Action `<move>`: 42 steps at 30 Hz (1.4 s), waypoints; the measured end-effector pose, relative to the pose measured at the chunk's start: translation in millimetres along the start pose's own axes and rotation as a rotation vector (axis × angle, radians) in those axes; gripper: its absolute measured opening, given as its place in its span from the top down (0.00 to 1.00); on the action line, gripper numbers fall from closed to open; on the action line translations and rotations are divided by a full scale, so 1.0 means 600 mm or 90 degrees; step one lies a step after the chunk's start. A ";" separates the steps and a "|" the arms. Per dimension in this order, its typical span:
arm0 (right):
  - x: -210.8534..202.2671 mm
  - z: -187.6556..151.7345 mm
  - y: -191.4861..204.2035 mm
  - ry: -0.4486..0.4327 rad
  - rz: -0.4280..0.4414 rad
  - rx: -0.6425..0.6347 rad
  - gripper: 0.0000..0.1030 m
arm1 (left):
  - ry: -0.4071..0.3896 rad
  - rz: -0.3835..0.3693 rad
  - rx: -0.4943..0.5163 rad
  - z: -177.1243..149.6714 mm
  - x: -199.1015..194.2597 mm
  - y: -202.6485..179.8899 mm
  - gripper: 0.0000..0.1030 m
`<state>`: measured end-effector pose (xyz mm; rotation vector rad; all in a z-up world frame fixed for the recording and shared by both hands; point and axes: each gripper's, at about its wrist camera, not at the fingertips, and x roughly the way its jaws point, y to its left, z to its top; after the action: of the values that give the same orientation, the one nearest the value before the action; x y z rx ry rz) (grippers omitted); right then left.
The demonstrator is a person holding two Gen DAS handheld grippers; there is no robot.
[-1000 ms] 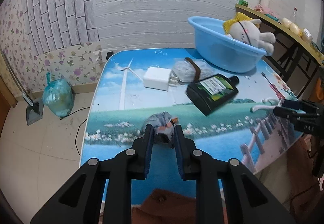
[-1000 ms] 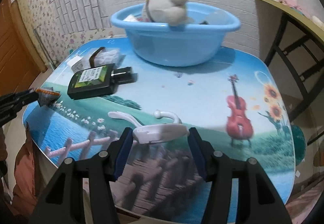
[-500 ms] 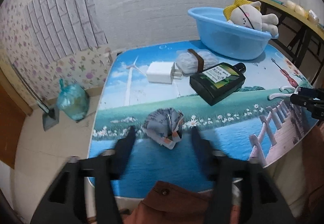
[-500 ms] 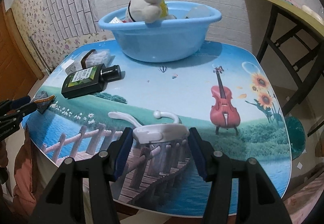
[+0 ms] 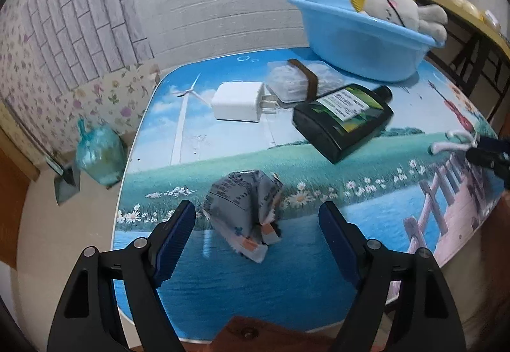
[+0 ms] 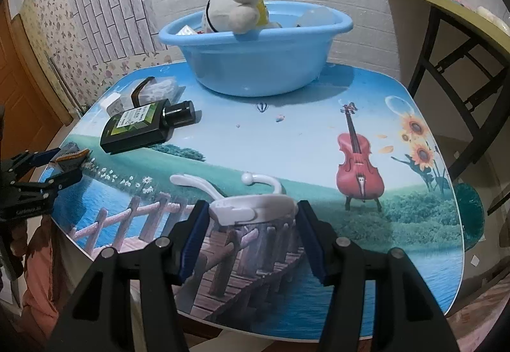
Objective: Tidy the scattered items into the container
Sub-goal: 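Grasp the grey paper packet with the left tool while the right tool holds the hook, then carry the grey packet and white hook into the blue basin and release both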
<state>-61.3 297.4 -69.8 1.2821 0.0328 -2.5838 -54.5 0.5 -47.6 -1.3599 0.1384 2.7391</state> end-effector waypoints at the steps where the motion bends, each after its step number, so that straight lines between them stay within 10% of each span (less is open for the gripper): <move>1: 0.000 -0.001 0.000 0.000 0.001 0.000 0.46 | -0.001 -0.005 -0.010 0.000 0.001 0.004 0.23; 13: 0.006 -0.005 0.016 0.009 0.004 -0.028 0.42 | 0.004 -0.021 -0.044 0.000 0.021 0.021 0.24; 22: 0.016 -0.009 0.022 0.018 -0.006 -0.039 0.41 | -0.019 -0.033 -0.030 0.006 0.017 0.019 0.64; 42: -0.060 0.032 0.019 -0.089 0.027 -0.024 0.47 | -0.078 -0.035 -0.072 0.054 -0.058 0.002 0.68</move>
<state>-52.8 291.6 -28.4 1.0758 0.0281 -2.6171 -59.3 2.2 -0.4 -1.1956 -0.0619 2.8126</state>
